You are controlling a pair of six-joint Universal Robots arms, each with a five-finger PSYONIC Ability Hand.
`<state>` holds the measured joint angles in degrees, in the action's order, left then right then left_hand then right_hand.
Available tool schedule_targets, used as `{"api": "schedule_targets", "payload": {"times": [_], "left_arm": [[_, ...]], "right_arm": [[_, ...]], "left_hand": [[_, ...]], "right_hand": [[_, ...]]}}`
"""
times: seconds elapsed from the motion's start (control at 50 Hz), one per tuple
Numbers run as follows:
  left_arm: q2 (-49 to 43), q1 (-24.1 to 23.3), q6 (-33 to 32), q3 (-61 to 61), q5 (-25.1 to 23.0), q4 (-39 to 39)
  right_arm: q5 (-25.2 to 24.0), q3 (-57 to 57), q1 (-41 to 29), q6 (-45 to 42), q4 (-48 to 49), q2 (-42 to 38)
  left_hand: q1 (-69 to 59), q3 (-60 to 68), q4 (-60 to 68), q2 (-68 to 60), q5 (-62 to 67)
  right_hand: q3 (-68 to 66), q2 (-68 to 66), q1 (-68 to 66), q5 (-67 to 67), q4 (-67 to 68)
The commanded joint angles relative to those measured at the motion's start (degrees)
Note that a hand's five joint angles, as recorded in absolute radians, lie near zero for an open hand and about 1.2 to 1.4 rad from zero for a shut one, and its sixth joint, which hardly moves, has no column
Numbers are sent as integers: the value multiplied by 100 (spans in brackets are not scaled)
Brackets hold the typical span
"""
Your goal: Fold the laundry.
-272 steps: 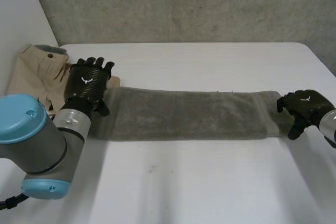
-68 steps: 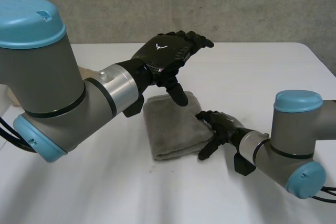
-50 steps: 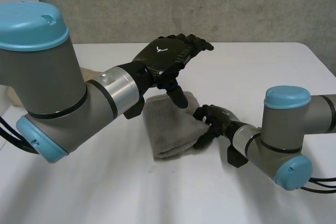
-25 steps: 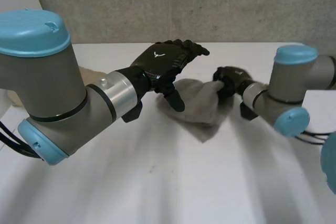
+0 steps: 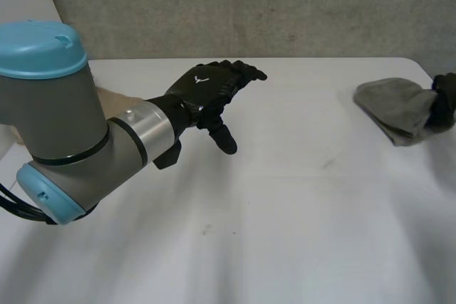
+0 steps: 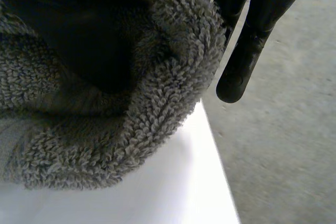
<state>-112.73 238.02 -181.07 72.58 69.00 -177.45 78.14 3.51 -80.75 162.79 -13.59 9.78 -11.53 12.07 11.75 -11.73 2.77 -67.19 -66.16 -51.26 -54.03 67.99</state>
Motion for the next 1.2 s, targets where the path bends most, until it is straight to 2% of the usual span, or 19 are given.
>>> {"api": "schedule_targets", "payload": {"times": [0.02,0.2,0.34,0.48,0.5,0.52,0.64,0.76,0.86,0.92,1.0,1.08,1.1,1.2], "left_arm": [[-21,-10,1,1,52,0],[-30,-10,10,-25,61,-9],[-83,-1,10,-25,69,0],[-83,-1,10,-16,69,0],[-83,-1,10,-16,69,0],[-83,8,10,-8,69,0],[-74,17,10,1,69,17],[14,69,19,142,69,26],[154,183,19,335,61,26],[303,280,28,458,52,26],[383,447,28,555,52,26],[479,561,36,643,43,9],[506,579,36,652,43,0],[655,877,36,669,34,-18]], "right_arm": [[8,35,350,-195,304,-82],[105,27,376,-484,384,-91],[720,27,376,-1082,551,-135],[527,53,306,-1188,594,-152],[579,53,262,-1206,647,-152],[623,53,245,-1223,691,-152],[580,131,200,-1267,771,-73],[518,825,209,-1653,69,444],[658,1695,306,-2821,-460,954],[895,2415,622,-3568,-548,1420],[1133,3119,921,-4255,-250,1983],[1291,3366,1053,-4817,417,2343],[1457,3366,1070,-5010,793,2492],[1784,3428,1018,-5152,1824,3178]], "left_hand": [[-20,-34,-2,0,-104],[-20,-34,-2,0,-104],[-37,-17,15,-17,-87],[-37,-17,15,-17,-87],[-37,-17,15,-17,-87],[-37,-17,15,-17,-87],[-20,-34,-2,0,-104],[-20,-34,-2,0,-104],[13,-67,-35,34,-138],[30,-84,-52,50,-154],[47,-101,-69,67,-171],[64,-118,-86,84,-188],[64,-118,-86,84,-188],[81,-135,-103,101,-205]], "right_hand": [[-1281,-1384,-2874,-1597,1201],[-1281,-1384,-2874,-1597,1201],[-1281,-1384,-2874,-1597,1201],[-1281,-1384,-2874,-1597,1201],[3526,3423,1933,3209,-3606],[5719,5616,4126,5403,-5799],[5719,5616,4126,5403,-5799],[5719,5616,4126,5403,-5799],[5719,5616,4126,5403,-5799],[5719,5616,4126,5403,-5799],[5719,5616,4126,5403,-5799],[5719,5616,4126,5403,-5799],[5719,5616,4126,5403,-5799],[5719,5616,4126,5403,-5799]]}}
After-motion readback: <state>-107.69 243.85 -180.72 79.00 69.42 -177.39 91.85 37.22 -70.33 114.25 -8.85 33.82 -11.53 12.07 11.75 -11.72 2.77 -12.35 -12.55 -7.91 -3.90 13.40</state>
